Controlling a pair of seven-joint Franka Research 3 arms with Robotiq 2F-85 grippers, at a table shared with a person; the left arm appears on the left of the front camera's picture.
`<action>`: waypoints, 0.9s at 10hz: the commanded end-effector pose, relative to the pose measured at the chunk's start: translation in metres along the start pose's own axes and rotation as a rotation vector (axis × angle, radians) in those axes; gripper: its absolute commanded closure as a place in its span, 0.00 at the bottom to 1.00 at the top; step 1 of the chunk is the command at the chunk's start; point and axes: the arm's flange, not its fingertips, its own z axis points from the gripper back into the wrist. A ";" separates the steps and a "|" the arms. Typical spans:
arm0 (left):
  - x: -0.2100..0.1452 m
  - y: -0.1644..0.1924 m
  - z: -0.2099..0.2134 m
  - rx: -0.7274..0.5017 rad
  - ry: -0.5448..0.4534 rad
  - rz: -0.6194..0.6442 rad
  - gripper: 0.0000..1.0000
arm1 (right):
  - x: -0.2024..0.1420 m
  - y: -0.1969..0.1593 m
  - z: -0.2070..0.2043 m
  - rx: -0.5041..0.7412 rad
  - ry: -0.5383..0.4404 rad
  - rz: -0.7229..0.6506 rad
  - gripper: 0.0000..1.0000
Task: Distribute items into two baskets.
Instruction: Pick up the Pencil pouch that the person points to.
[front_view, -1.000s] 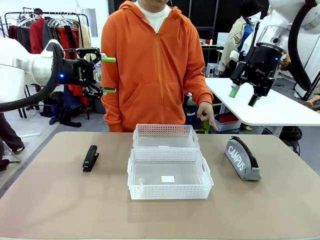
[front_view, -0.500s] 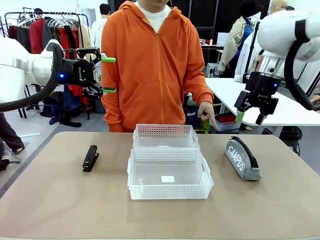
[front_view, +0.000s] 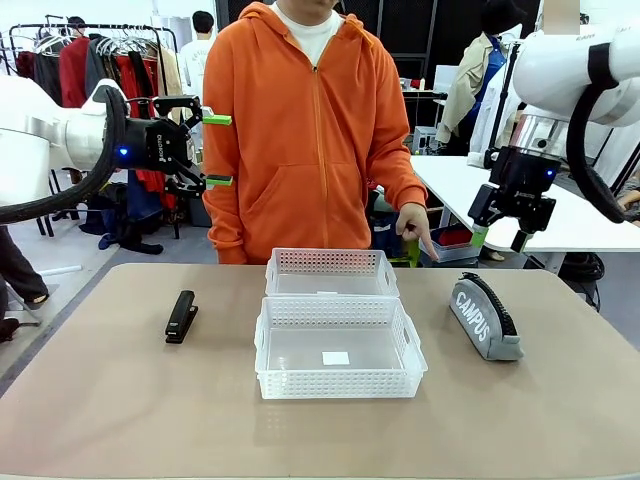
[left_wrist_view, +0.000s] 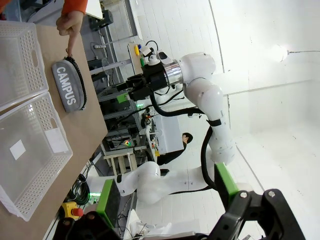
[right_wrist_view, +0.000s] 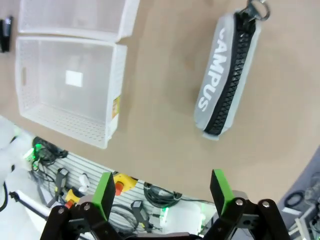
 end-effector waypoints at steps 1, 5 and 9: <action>0.000 -0.001 0.001 0.000 -0.001 -0.003 0.00 | 0.017 -0.014 -0.032 -0.092 -0.029 -0.011 0.00; 0.000 -0.001 0.001 0.000 -0.001 -0.003 0.00 | 0.023 -0.047 -0.072 -0.098 -0.130 -0.047 0.00; 0.000 -0.001 0.001 0.000 -0.001 -0.003 0.00 | 0.023 -0.076 -0.108 -0.059 -0.117 -0.087 0.00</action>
